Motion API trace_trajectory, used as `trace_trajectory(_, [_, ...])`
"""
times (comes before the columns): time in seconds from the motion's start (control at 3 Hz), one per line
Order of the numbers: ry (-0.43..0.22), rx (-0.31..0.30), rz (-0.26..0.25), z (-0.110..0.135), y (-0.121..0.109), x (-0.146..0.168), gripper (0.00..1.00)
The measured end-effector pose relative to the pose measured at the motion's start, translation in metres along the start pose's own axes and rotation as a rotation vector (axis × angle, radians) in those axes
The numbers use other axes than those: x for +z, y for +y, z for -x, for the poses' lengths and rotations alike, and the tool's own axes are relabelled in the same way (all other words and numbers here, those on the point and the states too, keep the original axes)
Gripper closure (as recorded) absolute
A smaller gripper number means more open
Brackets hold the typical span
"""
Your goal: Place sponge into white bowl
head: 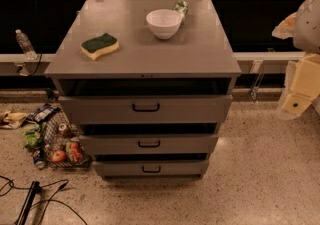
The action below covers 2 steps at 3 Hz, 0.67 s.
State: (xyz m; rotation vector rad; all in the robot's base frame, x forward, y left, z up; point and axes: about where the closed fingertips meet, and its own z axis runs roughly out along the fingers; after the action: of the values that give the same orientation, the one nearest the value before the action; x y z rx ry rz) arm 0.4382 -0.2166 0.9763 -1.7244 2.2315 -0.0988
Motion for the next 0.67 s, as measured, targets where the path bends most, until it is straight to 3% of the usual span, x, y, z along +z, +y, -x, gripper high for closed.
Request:
trace_trajectory(0.33, [-0.004,0.0,-0.004,0.0009,-0.0005,-0.0006,0.0])
trace_trajectory(0.67, [-0.073,0.008,-0.005,0.009,-0.0048,0.0084,0.0])
